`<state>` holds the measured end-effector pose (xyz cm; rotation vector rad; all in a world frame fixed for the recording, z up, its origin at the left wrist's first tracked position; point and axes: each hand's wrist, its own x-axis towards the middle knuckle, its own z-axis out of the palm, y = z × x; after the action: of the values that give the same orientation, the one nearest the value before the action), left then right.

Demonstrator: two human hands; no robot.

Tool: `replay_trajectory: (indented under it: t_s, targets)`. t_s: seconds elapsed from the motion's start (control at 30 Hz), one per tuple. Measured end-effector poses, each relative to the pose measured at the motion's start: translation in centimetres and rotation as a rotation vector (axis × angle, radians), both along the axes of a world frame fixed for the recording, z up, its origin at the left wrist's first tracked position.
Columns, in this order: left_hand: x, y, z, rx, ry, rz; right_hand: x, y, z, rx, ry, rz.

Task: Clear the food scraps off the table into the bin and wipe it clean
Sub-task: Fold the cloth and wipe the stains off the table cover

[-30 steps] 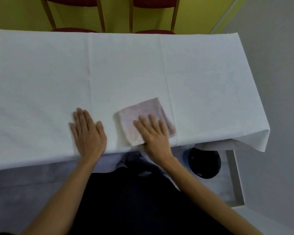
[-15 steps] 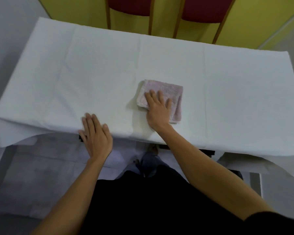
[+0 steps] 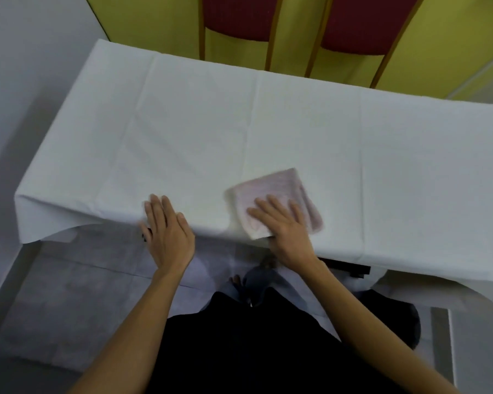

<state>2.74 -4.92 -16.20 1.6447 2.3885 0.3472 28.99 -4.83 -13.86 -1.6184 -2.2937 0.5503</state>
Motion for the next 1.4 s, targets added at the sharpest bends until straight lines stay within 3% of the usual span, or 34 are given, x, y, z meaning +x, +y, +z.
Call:
replay_trajectory:
  t_s: [0.13,0.3,0.43,0.63,0.77,1.03,1.13,1.27,1.4]
  targets:
    - [2.6,1.4,1.1,-0.042,-0.031,-0.021,0.9,-0.8,-0.3,0.009,-0.05,-0.197]
    - [10.9,2.7,2.3,-0.022,-0.053,-0.331,1.9,-0.9,0.4,-0.065,-0.051,-0.132]
    - [16.1,2.9,1.3,-0.06,-0.042,-0.537,6.4,-2.5,0.3,-0.038,-0.099,-0.229]
    - [16.3,2.7,-0.2,-0.059,0.078,-0.55,20.1,-5.6,0.4,-0.044,-0.18,-0.462]
    - [20.0,2.3,0.3,-0.078,0.054,-0.472,26.7,-6.2,0.9,-0.079,-0.171,-0.632]
    - [39.4,-0.1,1.0,-0.055,-0.081,-0.763,29.8,-6.8,0.7,-0.034,-0.126,-0.411]
    - [40.2,-1.0,0.2,-0.066,0.035,-0.786,34.7,-7.7,0.6,-0.065,-0.161,-0.411]
    - [39.6,-1.2,0.0,-0.055,0.075,-0.794,42.2,-9.1,0.7,-0.102,-0.202,-0.646]
    - [39.9,-1.3,0.1,-0.052,0.069,-0.776,42.1,-8.5,0.8,-0.106,-0.207,-0.773]
